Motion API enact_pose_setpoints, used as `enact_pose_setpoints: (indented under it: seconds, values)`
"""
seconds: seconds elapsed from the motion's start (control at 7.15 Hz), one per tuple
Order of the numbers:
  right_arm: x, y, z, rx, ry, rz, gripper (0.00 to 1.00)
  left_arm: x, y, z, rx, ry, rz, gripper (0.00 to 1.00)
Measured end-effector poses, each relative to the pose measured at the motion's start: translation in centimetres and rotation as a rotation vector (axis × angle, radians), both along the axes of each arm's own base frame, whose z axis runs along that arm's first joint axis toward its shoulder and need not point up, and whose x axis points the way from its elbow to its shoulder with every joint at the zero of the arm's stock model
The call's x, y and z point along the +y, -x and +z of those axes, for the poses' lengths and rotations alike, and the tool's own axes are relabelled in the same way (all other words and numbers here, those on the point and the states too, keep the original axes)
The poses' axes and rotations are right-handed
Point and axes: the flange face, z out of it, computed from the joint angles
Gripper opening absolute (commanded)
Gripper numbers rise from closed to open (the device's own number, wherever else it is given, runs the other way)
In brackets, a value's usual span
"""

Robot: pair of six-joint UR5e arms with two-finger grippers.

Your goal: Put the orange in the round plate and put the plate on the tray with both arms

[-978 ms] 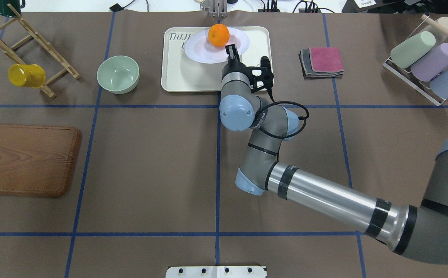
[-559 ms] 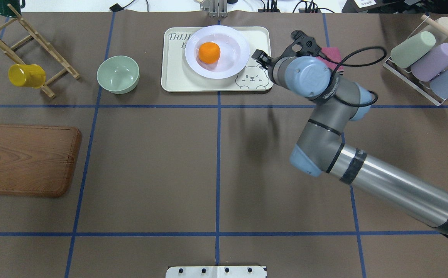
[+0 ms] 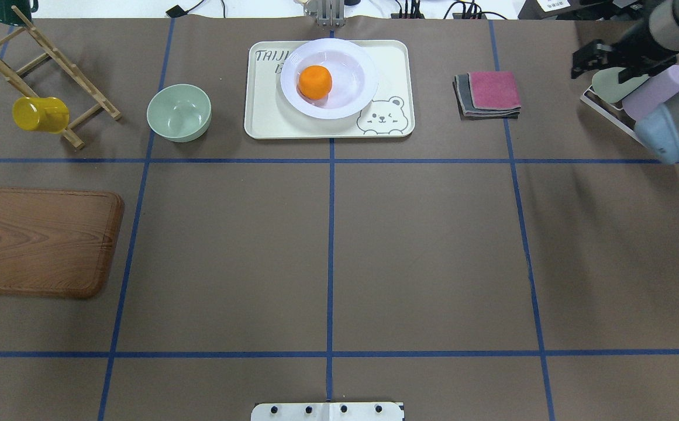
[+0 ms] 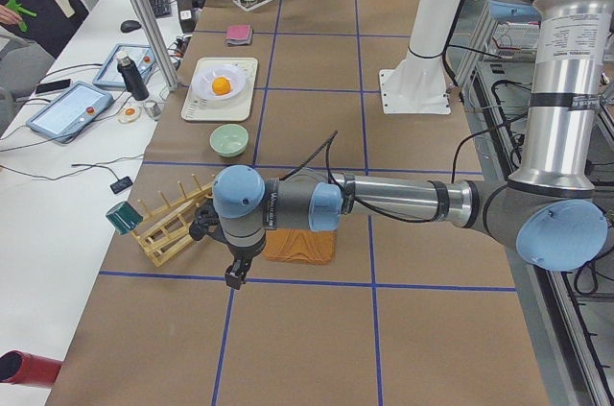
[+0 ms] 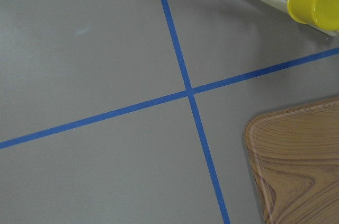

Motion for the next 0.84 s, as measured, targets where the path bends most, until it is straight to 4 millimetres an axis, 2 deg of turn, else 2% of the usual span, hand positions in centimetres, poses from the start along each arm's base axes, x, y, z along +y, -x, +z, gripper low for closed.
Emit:
enact_pose_setpoints:
  seconds: [0.14,0.28,0.42,0.56,0.7,0.84]
  values:
    - [2.0,-6.5,5.2,0.042,-0.026,-0.064,1.00,0.5,-0.1,-0.2,-0.002,-0.042,0.003,1.00]
    - [4.7,-12.2,9.5,0.062,-0.038,-0.107,1.00,0.9,-0.1,-0.1,-0.006,-0.076,0.004,1.00]
    - [7.5,-16.8,12.5,0.064,-0.034,-0.135,1.00,1.1,-0.2,0.2,-0.007,-0.087,0.002,1.00]
    - [9.9,-19.8,14.2,0.063,-0.025,-0.166,1.00,1.4,-0.2,0.5,-0.007,-0.085,0.000,1.00]
    - [11.7,-21.8,14.4,0.064,-0.007,-0.196,1.00,1.7,-0.3,0.8,-0.008,-0.077,-0.002,1.00]
    - [13.0,-22.9,13.7,0.064,0.027,-0.226,1.00,1.8,-0.3,1.1,-0.008,-0.060,-0.002,1.00]
